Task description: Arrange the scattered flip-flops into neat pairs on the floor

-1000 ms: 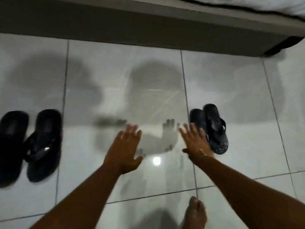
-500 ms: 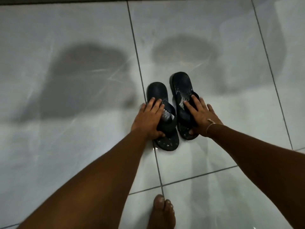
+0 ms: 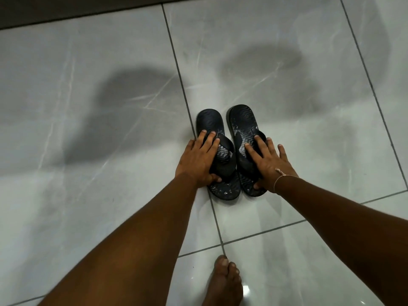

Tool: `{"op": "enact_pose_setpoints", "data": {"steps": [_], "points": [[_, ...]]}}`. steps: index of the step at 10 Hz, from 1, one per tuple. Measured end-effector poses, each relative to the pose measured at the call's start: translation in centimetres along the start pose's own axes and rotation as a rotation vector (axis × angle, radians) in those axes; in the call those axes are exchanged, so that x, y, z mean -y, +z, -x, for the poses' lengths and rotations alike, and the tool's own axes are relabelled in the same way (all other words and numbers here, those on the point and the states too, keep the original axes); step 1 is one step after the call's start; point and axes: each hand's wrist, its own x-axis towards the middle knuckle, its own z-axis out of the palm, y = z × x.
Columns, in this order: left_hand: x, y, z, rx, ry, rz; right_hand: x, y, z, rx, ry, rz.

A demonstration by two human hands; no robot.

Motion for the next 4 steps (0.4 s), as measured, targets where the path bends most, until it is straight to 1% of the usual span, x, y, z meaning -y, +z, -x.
{"op": "enact_pose_setpoints", "data": {"steps": [2, 3, 4], "points": [[-0.3, 0.6, 0.4, 0.0, -0.011, -0.029, 0.3, -0.1, -0.3, 0.019, -0.005, 0.052], [-0.5, -0.6, 0.8, -0.024, -0.002, -0.034, 1.1, -1.2, -0.3, 0.035, 0.024, 0.093], [-1.5, -1.5, 3.9, -0.121, -0.044, 0.072, 2.3, -2.4, 1.4, 0.019, 0.066, 0.082]]}}
